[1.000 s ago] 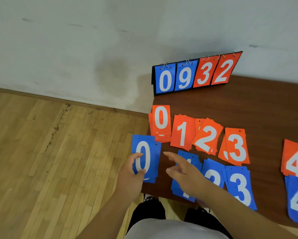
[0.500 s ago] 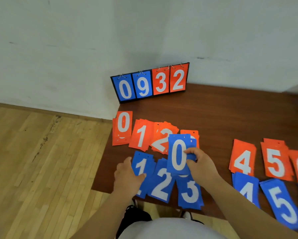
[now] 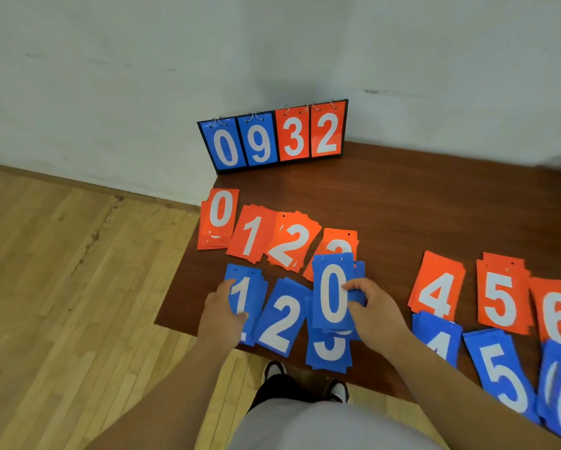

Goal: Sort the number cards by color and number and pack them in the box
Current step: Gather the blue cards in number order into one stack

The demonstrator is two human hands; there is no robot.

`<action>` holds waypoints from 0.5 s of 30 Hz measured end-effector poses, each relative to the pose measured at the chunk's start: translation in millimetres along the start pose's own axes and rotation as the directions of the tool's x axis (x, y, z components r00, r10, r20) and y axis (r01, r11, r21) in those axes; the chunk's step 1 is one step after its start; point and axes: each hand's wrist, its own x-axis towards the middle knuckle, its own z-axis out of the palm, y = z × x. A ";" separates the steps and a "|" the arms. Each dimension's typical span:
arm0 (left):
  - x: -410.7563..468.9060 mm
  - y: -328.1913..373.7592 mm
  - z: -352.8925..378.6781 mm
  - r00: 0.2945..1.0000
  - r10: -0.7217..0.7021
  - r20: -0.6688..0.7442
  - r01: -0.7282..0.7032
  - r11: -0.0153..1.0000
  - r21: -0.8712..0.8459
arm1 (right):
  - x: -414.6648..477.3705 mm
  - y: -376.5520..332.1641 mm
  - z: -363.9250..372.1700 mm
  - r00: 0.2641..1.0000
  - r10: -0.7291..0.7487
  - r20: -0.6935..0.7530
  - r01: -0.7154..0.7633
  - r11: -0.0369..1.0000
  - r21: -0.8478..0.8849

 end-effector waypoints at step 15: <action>-9.2 19.9 -72.1 0.983 0.070 -0.172 -0.105 0.972 -0.208 | -3.4 -70.6 25.7 0.985 0.171 -0.014 -0.158 0.937 0.312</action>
